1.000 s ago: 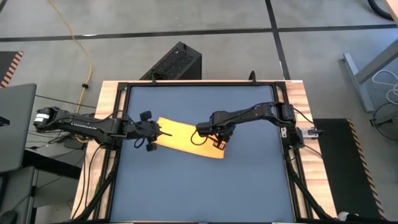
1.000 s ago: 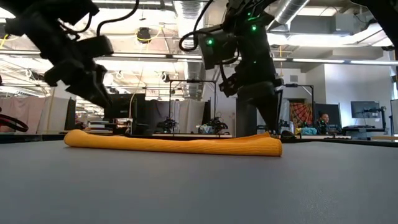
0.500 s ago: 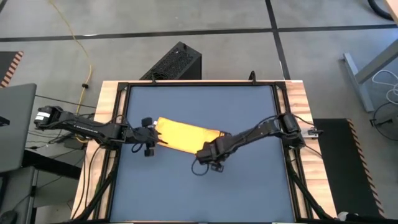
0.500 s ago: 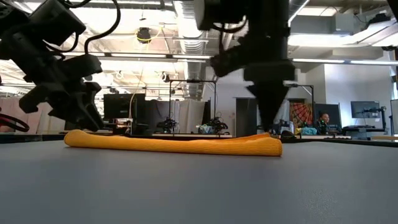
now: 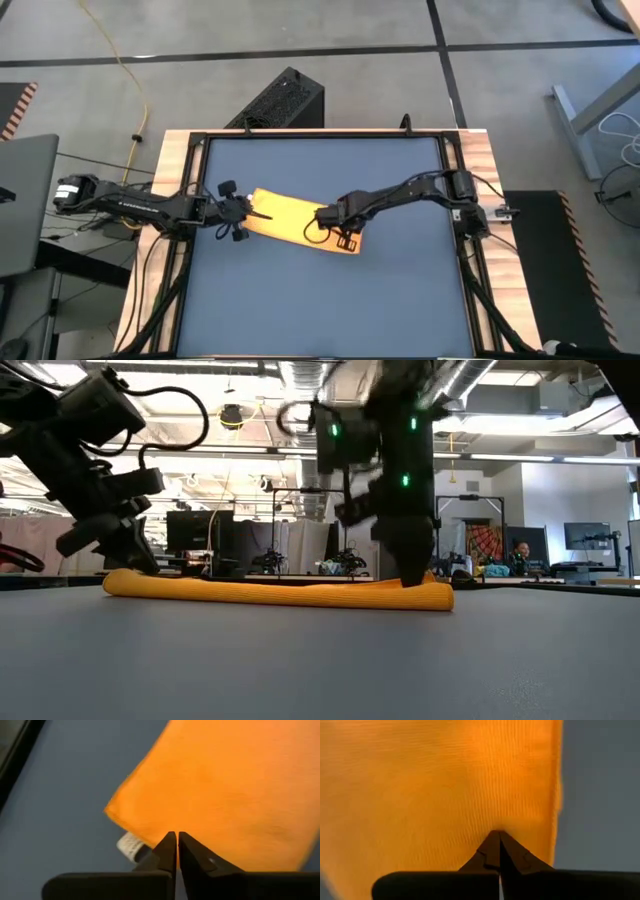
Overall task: Roll towel
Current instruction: Fold the yellow microfiber cloth
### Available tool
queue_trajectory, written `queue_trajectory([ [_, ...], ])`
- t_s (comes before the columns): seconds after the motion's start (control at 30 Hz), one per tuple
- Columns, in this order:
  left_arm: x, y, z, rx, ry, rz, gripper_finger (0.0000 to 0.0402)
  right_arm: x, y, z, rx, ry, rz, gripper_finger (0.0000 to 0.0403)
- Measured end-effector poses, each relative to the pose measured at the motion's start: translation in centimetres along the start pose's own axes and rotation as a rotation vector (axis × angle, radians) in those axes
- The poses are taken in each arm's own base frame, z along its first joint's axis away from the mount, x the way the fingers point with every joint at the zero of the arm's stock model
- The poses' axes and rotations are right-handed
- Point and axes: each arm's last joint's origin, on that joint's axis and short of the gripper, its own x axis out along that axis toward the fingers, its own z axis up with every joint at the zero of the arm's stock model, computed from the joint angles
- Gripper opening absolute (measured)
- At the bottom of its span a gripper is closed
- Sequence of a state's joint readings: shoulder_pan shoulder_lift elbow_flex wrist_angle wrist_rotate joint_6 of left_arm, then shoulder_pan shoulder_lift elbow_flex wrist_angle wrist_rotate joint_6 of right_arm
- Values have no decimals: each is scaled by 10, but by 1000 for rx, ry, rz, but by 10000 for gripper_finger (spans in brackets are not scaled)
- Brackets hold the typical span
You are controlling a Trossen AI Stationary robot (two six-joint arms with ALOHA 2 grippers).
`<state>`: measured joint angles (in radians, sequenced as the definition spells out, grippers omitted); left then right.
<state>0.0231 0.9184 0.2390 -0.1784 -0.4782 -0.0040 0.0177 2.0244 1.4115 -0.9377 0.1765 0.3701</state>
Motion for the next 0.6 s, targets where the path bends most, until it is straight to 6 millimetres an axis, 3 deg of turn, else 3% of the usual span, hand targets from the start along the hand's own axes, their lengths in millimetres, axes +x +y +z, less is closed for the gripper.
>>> queue_trajectory([
  [0.13,5,11,1,-6,11,59,2,13,-8,-3,45,-3,20,14],
  [0.3,9,25,9,-91,-56,102,0,14,4,-9,140,4,43,15],
  [0.47,6,20,25,-128,-235,-107,0,10,30,-20,266,49,135,15],
  [0.6,2,8,25,-108,-251,-298,0,-5,64,-28,249,91,267,17],
])
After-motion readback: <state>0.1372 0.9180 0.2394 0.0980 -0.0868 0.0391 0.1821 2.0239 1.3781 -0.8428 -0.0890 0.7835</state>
